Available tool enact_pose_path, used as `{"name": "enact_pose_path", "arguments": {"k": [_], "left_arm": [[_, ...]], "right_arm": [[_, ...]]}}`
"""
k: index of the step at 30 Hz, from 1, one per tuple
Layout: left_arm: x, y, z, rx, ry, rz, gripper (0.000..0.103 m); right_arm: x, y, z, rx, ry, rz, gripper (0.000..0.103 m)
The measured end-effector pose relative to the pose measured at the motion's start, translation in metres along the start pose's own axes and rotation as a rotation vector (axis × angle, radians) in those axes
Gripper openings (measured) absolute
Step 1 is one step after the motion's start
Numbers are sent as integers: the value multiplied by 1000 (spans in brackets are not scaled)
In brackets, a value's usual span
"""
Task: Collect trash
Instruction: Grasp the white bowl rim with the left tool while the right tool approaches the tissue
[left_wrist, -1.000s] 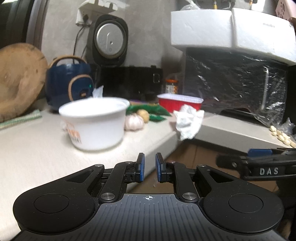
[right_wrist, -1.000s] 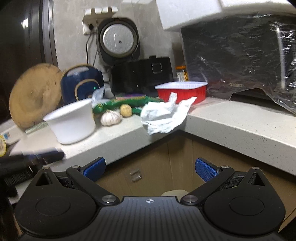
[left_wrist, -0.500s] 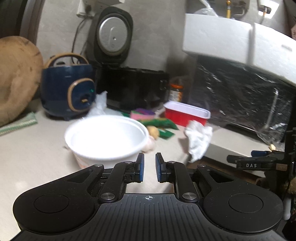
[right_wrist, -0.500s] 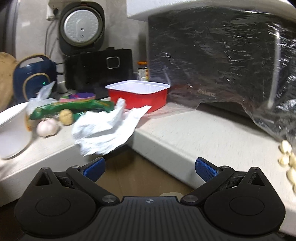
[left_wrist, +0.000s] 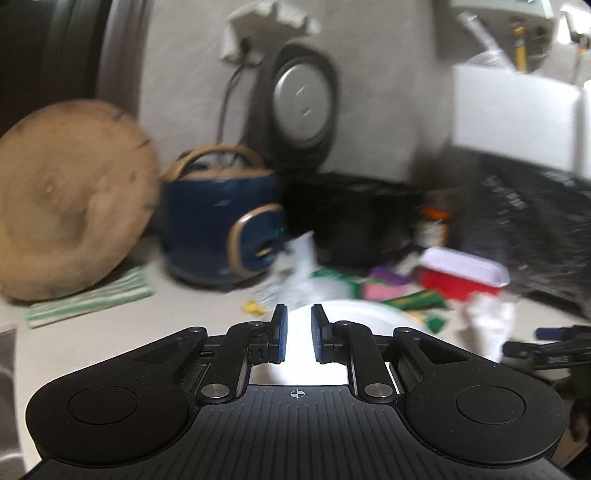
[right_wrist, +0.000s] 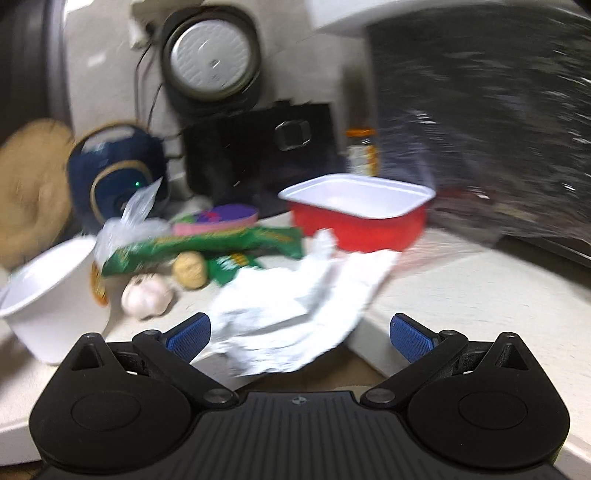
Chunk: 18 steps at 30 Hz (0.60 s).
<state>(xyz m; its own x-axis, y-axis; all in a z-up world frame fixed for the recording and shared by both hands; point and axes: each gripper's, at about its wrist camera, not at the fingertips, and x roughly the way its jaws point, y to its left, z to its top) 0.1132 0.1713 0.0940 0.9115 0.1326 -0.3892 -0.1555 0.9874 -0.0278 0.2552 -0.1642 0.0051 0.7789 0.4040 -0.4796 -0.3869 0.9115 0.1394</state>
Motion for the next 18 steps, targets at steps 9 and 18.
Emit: {"name": "enact_pose_path", "arguments": {"k": [9,18], "left_arm": [[33,32,-19,-41,140,34,17],[52,9,-30,-76,201,-25,14]], "right_arm": [[27,33,2,-25,44,18,103],[17,16,11,-38,0,-98,103]]}}
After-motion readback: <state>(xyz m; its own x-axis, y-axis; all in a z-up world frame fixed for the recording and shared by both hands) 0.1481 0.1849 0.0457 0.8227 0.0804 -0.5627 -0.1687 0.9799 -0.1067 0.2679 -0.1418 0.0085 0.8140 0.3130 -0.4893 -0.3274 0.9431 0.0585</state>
